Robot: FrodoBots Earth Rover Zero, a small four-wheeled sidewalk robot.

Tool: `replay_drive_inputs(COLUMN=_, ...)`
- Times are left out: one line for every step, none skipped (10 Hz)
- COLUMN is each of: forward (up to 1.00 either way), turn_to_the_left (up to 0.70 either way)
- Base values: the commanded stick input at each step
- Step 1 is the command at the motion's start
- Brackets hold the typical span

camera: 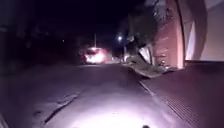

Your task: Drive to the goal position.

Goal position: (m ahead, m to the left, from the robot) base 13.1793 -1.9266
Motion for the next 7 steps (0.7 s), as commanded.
replay_drive_inputs(forward=0.7, turn_to_the_left=0.0)
replay_drive_inputs(forward=0.69, turn_to_the_left=0.0)
replay_drive_inputs(forward=0.68, turn_to_the_left=0.0)
replay_drive_inputs(forward=0.09, turn_to_the_left=0.0)
replay_drive_inputs(forward=0.0, turn_to_the_left=0.0)
replay_drive_inputs(forward=0.0, turn_to_the_left=0.0)
replay_drive_inputs(forward=0.0, turn_to_the_left=0.0)
